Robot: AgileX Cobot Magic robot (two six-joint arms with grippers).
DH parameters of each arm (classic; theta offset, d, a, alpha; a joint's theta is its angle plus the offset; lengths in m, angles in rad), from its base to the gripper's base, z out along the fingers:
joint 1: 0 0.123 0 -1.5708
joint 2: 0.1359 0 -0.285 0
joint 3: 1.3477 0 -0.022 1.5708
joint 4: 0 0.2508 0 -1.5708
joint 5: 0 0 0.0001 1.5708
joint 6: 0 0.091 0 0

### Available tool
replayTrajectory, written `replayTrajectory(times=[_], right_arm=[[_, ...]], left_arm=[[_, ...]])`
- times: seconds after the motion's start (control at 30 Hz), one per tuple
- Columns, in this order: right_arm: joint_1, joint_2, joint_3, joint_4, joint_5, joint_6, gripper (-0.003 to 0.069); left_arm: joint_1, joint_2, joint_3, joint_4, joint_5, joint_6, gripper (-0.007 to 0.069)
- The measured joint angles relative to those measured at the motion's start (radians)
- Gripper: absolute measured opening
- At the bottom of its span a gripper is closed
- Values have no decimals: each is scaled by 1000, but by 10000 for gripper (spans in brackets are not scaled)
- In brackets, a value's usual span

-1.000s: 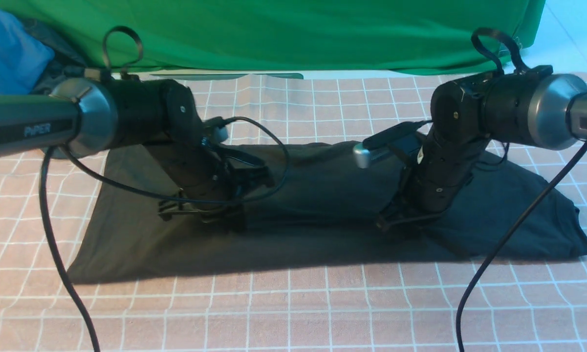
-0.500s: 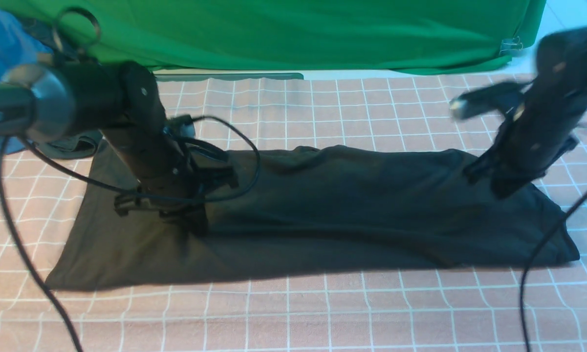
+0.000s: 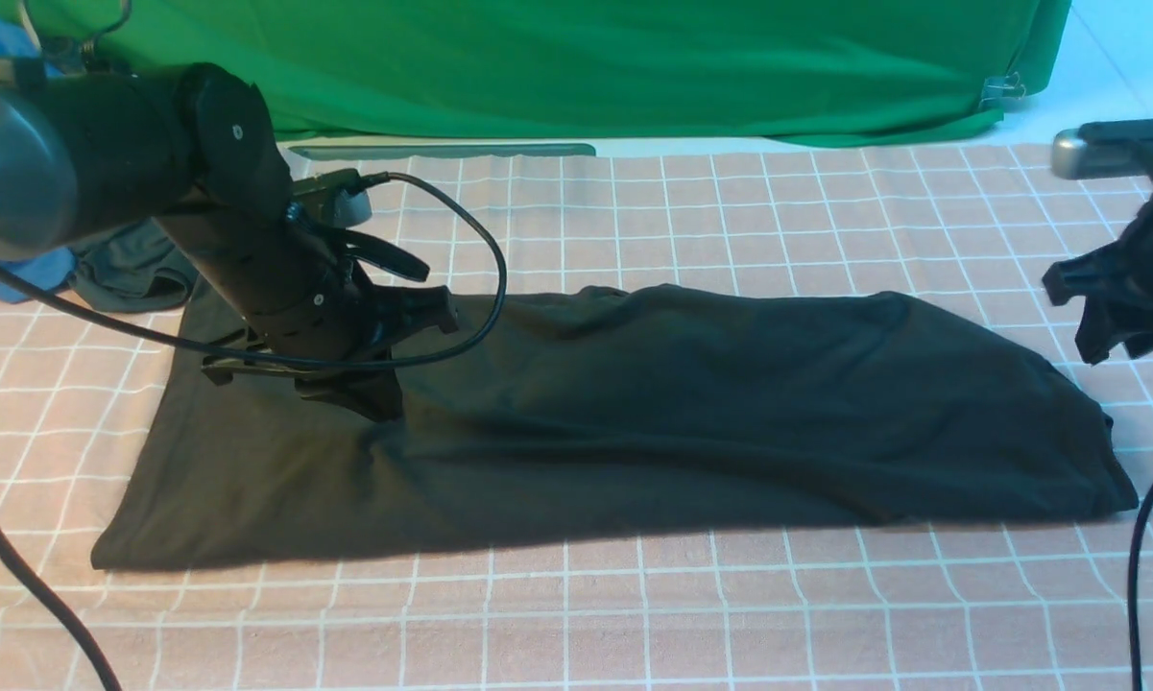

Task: Fold a long-sleeved shirt over a pink coffee tablecloth.
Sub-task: 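Pull the folded dark garment lengthwise by its ends to straighten it flat on the table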

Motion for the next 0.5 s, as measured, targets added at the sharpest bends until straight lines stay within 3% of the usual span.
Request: replayTrajectory(times=[0.07, 0.17, 0.23, 0.37, 0.47, 0.5], right_arm=[[-4, 18, 0, 10, -12, 0, 575], [-2, 61, 0, 22, -17, -1, 661], [-2, 96, 0, 23, -18, -1, 678], [-2, 174, -2, 24, -23, -1, 661], [2, 180, -4, 35, -27, -21, 544], [6, 180, -5, 44, -27, -32, 469]], left_arm=[[0, -1, 0, -18, 0, 7, 14], [0, -1, 0, -34, 0, 27, 14], [0, -1, 0, -39, 0, 31, 14], [0, -1, 0, -40, 15, 31, 14], [0, -1, 0, -40, 22, 31, 14], [0, -2, 0, -40, 23, 34, 14]])
